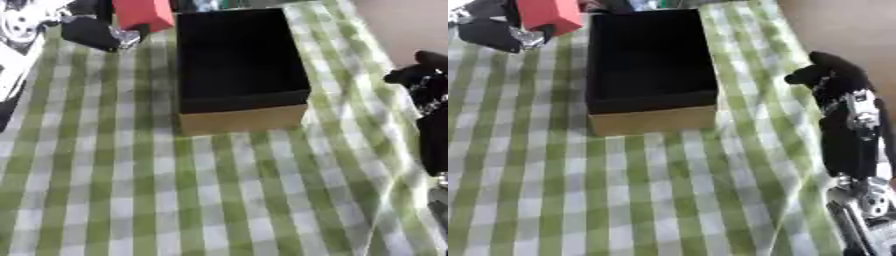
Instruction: Pick up objects on the table and place them in the box.
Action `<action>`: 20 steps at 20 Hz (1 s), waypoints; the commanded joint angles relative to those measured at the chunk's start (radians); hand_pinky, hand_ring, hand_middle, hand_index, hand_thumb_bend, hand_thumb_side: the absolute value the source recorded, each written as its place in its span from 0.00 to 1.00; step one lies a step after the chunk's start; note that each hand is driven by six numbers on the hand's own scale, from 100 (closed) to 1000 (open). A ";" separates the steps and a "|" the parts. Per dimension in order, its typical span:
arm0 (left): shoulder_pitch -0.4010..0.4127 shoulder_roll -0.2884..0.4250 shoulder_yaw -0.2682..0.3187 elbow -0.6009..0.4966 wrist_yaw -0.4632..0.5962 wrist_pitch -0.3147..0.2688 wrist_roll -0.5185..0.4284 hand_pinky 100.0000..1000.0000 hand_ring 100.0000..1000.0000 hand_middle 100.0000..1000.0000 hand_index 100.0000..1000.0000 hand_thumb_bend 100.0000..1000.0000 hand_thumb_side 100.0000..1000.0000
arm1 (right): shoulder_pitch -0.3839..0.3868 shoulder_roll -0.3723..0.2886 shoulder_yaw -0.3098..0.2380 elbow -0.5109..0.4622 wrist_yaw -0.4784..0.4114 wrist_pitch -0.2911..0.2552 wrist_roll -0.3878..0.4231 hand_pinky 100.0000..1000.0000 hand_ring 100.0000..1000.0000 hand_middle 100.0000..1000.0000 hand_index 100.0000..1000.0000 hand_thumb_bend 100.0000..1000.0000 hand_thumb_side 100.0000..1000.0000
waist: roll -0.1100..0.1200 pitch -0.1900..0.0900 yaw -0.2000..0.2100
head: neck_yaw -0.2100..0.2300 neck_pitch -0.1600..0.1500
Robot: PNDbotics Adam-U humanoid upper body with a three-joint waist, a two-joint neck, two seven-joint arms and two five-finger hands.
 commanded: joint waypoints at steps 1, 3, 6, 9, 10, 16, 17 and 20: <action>-0.036 -0.021 -0.008 -0.007 -0.006 -0.039 0.015 0.47 0.37 0.34 0.54 0.00 0.34 | -0.016 -0.029 0.000 -0.017 -0.020 -0.009 0.008 0.84 0.63 0.55 0.76 0.00 0.88 | 0.004 -0.044 -0.009 | 0.011 -0.009; -0.045 -0.040 -0.017 0.003 -0.010 -0.064 0.016 0.47 0.37 0.35 0.55 0.00 0.35 | -0.021 -0.030 0.000 -0.017 -0.029 -0.008 0.011 0.84 0.63 0.55 0.76 0.00 0.88 | 0.009 -0.046 -0.020 | 0.017 -0.008; -0.053 -0.069 -0.024 0.023 -0.022 -0.087 0.015 0.47 0.37 0.36 0.55 0.00 0.35 | -0.029 -0.028 0.001 -0.017 -0.041 -0.004 0.014 0.84 0.63 0.55 0.76 0.00 0.88 | 0.013 -0.047 -0.033 | 0.023 -0.009; -0.055 -0.097 -0.031 0.045 -0.054 -0.102 0.019 0.47 0.37 0.36 0.56 0.00 0.35 | -0.037 -0.028 0.001 -0.017 -0.051 -0.005 0.017 0.84 0.63 0.55 0.76 0.00 0.88 | 0.013 -0.047 -0.040 | 0.027 -0.010; -0.055 -0.107 -0.033 0.051 -0.067 -0.108 0.022 0.46 0.37 0.36 0.56 0.00 0.35 | -0.039 -0.028 0.001 -0.017 -0.054 -0.005 0.018 0.84 0.63 0.55 0.76 0.00 0.88 | 0.013 -0.047 -0.041 | 0.027 -0.011; -0.046 -0.142 -0.055 0.084 -0.191 -0.154 0.042 0.45 0.38 0.39 0.57 0.00 0.35 | -0.052 -0.025 0.003 -0.017 -0.074 -0.004 0.025 0.84 0.64 0.55 0.76 0.00 0.88 | 0.009 -0.048 -0.048 | 0.018 -0.017; -0.045 -0.147 -0.056 0.090 -0.209 -0.160 0.047 0.45 0.38 0.39 0.57 0.00 0.35 | -0.054 -0.024 0.004 -0.017 -0.077 -0.003 0.026 0.84 0.64 0.55 0.76 0.00 0.88 | 0.008 -0.048 -0.049 | 0.018 -0.017; -0.045 -0.163 -0.061 0.105 -0.245 -0.182 0.058 0.46 0.39 0.40 0.59 0.00 0.36 | -0.055 -0.018 0.007 -0.017 -0.082 0.003 0.032 0.84 0.64 0.55 0.76 0.00 0.88 | 0.007 -0.047 -0.053 | 0.020 -0.019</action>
